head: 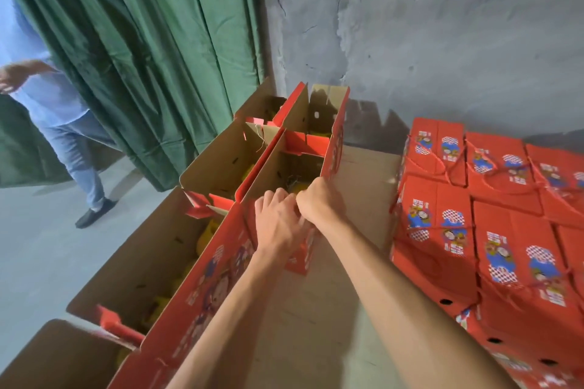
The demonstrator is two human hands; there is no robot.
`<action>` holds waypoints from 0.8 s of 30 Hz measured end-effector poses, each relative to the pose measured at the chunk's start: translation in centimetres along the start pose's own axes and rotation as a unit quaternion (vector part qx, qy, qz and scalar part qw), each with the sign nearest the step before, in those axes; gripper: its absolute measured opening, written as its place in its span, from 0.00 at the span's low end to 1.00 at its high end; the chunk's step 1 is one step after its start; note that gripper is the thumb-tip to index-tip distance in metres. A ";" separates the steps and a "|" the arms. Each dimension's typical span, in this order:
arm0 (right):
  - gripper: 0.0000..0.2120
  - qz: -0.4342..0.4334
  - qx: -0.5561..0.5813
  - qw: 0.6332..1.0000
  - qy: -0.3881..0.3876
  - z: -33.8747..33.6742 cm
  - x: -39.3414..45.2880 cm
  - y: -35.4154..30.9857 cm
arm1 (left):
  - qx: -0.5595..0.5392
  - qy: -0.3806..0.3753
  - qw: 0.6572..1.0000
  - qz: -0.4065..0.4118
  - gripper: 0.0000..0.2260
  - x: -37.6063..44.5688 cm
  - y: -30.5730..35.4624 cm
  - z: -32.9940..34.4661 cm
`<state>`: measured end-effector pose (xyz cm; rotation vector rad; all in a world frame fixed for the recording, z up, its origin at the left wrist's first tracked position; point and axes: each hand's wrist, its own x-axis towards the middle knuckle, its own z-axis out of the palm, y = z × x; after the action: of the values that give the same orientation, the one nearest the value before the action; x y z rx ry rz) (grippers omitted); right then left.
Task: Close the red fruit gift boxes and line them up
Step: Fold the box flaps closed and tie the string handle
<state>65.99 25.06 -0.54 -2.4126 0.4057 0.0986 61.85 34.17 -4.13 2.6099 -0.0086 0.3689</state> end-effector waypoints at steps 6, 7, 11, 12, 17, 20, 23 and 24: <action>0.18 0.043 0.051 0.996 -0.051 -3.3 -3.9 4.2 | 0.051 -0.043 0.998 0.000 0.22 -4.5 2.2 -0.7; 0.19 0.053 0.062 0.995 -0.049 -3.9 -5.2 5.1 | 0.053 -0.043 0.998 0.008 0.22 -5.7 2.6 -0.8; 0.17 0.078 0.077 0.994 -0.024 -5.8 -10.5 8.9 | 0.091 -0.055 0.993 0.045 0.26 -11.0 4.8 -1.6; 0.16 0.085 0.090 0.992 -0.017 -6.1 -11.7 10.0 | 0.090 -0.062 0.993 0.044 0.26 -12.5 5.3 -1.7; 0.06 0.112 0.250 0.961 -0.038 -7.6 -17.3 14.4 | 0.054 -0.070 0.994 0.058 0.14 -19.6 6.8 -2.0; 0.09 0.125 0.297 0.944 -0.071 -8.7 -19.5 15.1 | 0.024 -0.080 0.996 0.041 0.15 -22.4 6.3 -3.2; 0.13 0.139 0.315 0.934 -0.099 -9.6 -20.4 15.4 | 0.015 -0.087 0.996 -0.023 0.19 -23.8 4.8 -4.9; 0.14 0.147 0.311 0.933 -0.107 -9.8 -20.3 15.6 | 0.018 -0.082 0.995 -0.048 0.18 -24.1 4.2 -5.4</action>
<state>41.42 12.88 0.89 -1.6859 0.5928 0.3131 36.96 31.57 -3.85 2.6569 0.0682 0.1212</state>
